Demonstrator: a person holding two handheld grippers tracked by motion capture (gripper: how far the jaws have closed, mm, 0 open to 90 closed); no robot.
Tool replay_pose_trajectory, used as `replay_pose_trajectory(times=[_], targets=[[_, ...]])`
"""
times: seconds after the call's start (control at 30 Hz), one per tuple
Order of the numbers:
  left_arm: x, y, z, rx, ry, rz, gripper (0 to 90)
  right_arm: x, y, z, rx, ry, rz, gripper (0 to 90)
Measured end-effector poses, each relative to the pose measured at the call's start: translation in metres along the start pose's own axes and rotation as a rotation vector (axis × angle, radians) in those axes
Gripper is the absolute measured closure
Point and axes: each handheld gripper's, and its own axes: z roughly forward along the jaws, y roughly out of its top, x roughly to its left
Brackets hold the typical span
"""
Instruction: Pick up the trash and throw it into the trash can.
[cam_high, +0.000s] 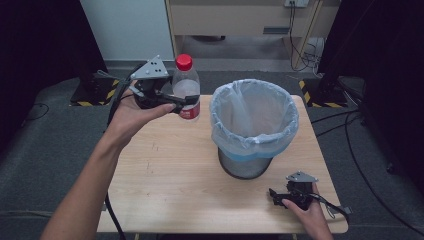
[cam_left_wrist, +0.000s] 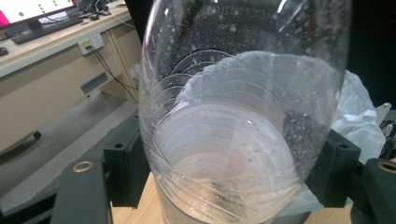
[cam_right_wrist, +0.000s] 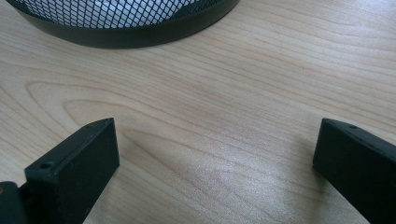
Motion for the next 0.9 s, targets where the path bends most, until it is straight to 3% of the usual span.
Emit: replay_pose_trajectory(times=[0.33,0.9], targets=[[0.002,0.013,0.000,-0.011,-0.009,0.003,26.7,0.000,0.000,0.000,0.000,0.000,0.001,0.3],[-0.007,0.044,0.001,-0.042,-0.030,0.034,26.7,0.000,0.000,0.000,-0.003,0.000,0.002,0.3]])
